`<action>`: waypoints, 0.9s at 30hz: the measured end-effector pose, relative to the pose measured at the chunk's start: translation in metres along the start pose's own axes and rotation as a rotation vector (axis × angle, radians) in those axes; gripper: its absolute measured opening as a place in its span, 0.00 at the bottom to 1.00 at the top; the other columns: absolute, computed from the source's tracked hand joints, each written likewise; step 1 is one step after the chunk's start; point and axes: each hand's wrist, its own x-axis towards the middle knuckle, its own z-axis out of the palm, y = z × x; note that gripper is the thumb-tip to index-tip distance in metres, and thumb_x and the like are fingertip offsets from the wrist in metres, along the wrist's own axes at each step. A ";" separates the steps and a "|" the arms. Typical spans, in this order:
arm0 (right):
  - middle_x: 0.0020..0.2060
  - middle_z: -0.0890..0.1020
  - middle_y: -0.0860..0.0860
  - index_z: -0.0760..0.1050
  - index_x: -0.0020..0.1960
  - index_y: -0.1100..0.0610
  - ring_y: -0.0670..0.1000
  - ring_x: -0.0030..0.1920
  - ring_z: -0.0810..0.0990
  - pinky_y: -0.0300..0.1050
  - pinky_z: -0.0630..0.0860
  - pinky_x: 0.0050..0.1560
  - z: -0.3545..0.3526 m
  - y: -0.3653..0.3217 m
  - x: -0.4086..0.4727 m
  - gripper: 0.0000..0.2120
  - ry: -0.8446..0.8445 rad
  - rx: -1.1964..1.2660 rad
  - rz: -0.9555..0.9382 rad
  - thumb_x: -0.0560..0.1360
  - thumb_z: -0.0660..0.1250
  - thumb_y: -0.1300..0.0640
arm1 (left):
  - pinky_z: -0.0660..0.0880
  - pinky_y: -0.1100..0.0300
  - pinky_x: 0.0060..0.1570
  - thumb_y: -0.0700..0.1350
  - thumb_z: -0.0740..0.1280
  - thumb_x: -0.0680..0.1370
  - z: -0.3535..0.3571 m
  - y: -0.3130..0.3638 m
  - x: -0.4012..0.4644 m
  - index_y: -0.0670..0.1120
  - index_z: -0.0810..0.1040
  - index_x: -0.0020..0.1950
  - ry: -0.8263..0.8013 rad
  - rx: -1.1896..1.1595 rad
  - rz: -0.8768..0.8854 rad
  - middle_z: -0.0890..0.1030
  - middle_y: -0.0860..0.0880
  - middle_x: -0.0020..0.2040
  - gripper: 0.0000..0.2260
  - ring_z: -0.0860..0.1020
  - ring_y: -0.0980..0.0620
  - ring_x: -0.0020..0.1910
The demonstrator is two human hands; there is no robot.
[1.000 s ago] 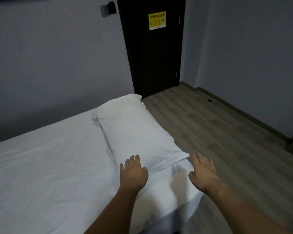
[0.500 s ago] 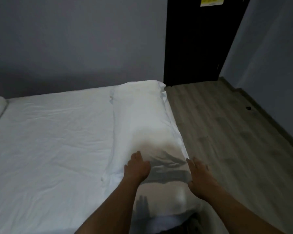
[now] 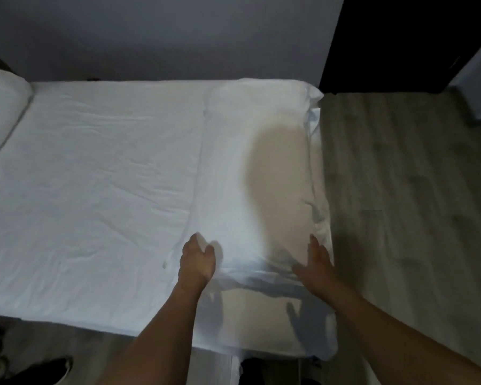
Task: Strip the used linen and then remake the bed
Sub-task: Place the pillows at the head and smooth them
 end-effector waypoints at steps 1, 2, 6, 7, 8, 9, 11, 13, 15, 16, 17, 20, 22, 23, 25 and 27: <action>0.78 0.48 0.58 0.38 0.78 0.44 0.60 0.76 0.54 0.55 0.57 0.74 0.009 -0.005 0.016 0.46 -0.001 0.116 0.032 0.73 0.66 0.40 | 0.65 0.42 0.68 0.54 0.59 0.80 0.007 -0.004 0.017 0.45 0.60 0.74 0.012 -0.034 -0.037 0.64 0.41 0.74 0.25 0.66 0.38 0.70; 0.78 0.48 0.58 0.37 0.78 0.41 0.61 0.76 0.54 0.55 0.56 0.74 0.016 -0.008 0.031 0.47 0.006 0.214 0.070 0.73 0.68 0.40 | 0.64 0.41 0.69 0.55 0.59 0.80 0.016 -0.008 0.033 0.45 0.59 0.75 0.013 -0.056 -0.070 0.62 0.41 0.74 0.27 0.65 0.38 0.70; 0.76 0.55 0.60 0.35 0.76 0.39 0.63 0.74 0.61 0.61 0.59 0.73 0.032 -0.004 0.063 0.58 0.100 0.323 0.164 0.61 0.69 0.27 | 0.57 0.42 0.73 0.56 0.59 0.80 0.048 -0.019 0.056 0.49 0.44 0.80 -0.009 0.045 -0.090 0.51 0.40 0.79 0.34 0.56 0.38 0.76; 0.75 0.61 0.60 0.37 0.76 0.41 0.62 0.72 0.65 0.62 0.61 0.71 0.035 -0.001 0.067 0.61 0.121 0.352 0.202 0.56 0.68 0.25 | 0.56 0.43 0.73 0.56 0.58 0.80 0.053 -0.022 0.052 0.48 0.43 0.80 0.002 0.111 -0.054 0.50 0.39 0.79 0.35 0.55 0.37 0.76; 0.72 0.66 0.59 0.42 0.77 0.45 0.61 0.70 0.68 0.61 0.64 0.70 0.036 0.000 0.067 0.62 0.142 0.392 0.245 0.53 0.69 0.25 | 0.56 0.42 0.74 0.56 0.58 0.80 0.056 -0.026 0.045 0.47 0.41 0.80 0.022 0.187 0.009 0.49 0.38 0.79 0.36 0.54 0.36 0.76; 0.69 0.70 0.60 0.50 0.77 0.52 0.61 0.67 0.72 0.60 0.68 0.67 0.034 0.001 0.065 0.61 0.169 0.434 0.279 0.54 0.70 0.27 | 0.55 0.41 0.73 0.56 0.60 0.79 0.058 -0.031 0.036 0.47 0.41 0.80 0.044 0.284 0.104 0.48 0.37 0.79 0.38 0.54 0.34 0.76; 0.63 0.76 0.60 0.64 0.69 0.60 0.61 0.61 0.77 0.56 0.74 0.61 0.023 -0.007 0.058 0.45 0.233 0.465 0.306 0.63 0.73 0.34 | 0.55 0.39 0.73 0.59 0.63 0.75 0.057 -0.039 0.017 0.48 0.40 0.80 0.049 0.507 0.326 0.46 0.36 0.79 0.43 0.51 0.32 0.76; 0.60 0.78 0.62 0.69 0.65 0.63 0.62 0.59 0.77 0.52 0.74 0.58 0.007 -0.020 0.048 0.29 0.259 0.423 0.265 0.73 0.70 0.44 | 0.56 0.37 0.73 0.62 0.65 0.69 0.058 -0.045 0.003 0.49 0.42 0.80 0.022 0.621 0.515 0.45 0.37 0.79 0.48 0.48 0.35 0.78; 0.56 0.79 0.64 0.74 0.58 0.65 0.63 0.56 0.78 0.50 0.72 0.54 -0.010 -0.034 0.038 0.18 0.300 0.355 0.184 0.78 0.65 0.51 | 0.56 0.36 0.72 0.65 0.65 0.67 0.057 -0.041 -0.006 0.48 0.45 0.81 0.026 0.644 0.578 0.47 0.38 0.80 0.50 0.48 0.37 0.78; 0.51 0.80 0.64 0.76 0.52 0.65 0.63 0.54 0.78 0.49 0.72 0.52 -0.018 -0.042 0.033 0.13 0.321 0.336 0.153 0.79 0.63 0.54 | 0.56 0.36 0.72 0.66 0.65 0.66 0.056 -0.036 -0.009 0.47 0.46 0.81 0.044 0.639 0.556 0.49 0.38 0.79 0.50 0.49 0.37 0.78; 0.45 0.79 0.63 0.75 0.44 0.63 0.61 0.49 0.78 0.48 0.71 0.49 -0.026 -0.050 0.030 0.11 0.332 0.333 0.127 0.79 0.61 0.56 | 0.56 0.36 0.72 0.66 0.65 0.66 0.054 -0.031 -0.009 0.46 0.48 0.81 0.071 0.634 0.532 0.50 0.38 0.79 0.50 0.51 0.37 0.78; 0.33 0.74 0.55 0.68 0.32 0.59 0.56 0.40 0.73 0.44 0.66 0.41 -0.043 -0.072 0.020 0.17 0.312 0.304 0.086 0.79 0.60 0.57 | 0.51 0.36 0.73 0.61 0.72 0.67 0.046 -0.017 0.001 0.44 0.49 0.80 0.164 0.647 0.490 0.51 0.37 0.79 0.50 0.51 0.36 0.78; 0.35 0.75 0.55 0.71 0.35 0.61 0.56 0.42 0.74 0.43 0.64 0.41 -0.047 -0.079 0.022 0.16 0.287 0.279 0.060 0.80 0.60 0.57 | 0.48 0.36 0.73 0.58 0.72 0.69 0.037 -0.010 0.018 0.45 0.47 0.80 0.192 0.673 0.482 0.50 0.37 0.79 0.50 0.50 0.36 0.78; 0.37 0.76 0.56 0.73 0.38 0.62 0.56 0.43 0.75 0.44 0.65 0.42 -0.048 -0.080 0.022 0.15 0.276 0.275 0.062 0.80 0.60 0.56 | 0.47 0.37 0.73 0.57 0.72 0.69 0.033 -0.009 0.028 0.45 0.46 0.80 0.196 0.690 0.487 0.50 0.37 0.79 0.50 0.51 0.36 0.78; 0.39 0.79 0.58 0.75 0.38 0.61 0.59 0.44 0.78 0.45 0.70 0.42 -0.048 -0.077 0.023 0.15 0.273 0.274 0.069 0.79 0.60 0.55 | 0.52 0.39 0.73 0.52 0.73 0.67 0.026 -0.006 0.045 0.45 0.47 0.80 0.156 0.708 0.526 0.55 0.38 0.79 0.49 0.56 0.36 0.77; 0.40 0.81 0.59 0.73 0.36 0.59 0.62 0.46 0.80 0.48 0.73 0.44 -0.048 -0.071 0.022 0.14 0.311 0.215 0.049 0.78 0.59 0.55 | 0.61 0.41 0.72 0.44 0.75 0.66 0.015 -0.003 0.051 0.44 0.53 0.79 0.080 0.702 0.584 0.60 0.39 0.77 0.46 0.62 0.37 0.75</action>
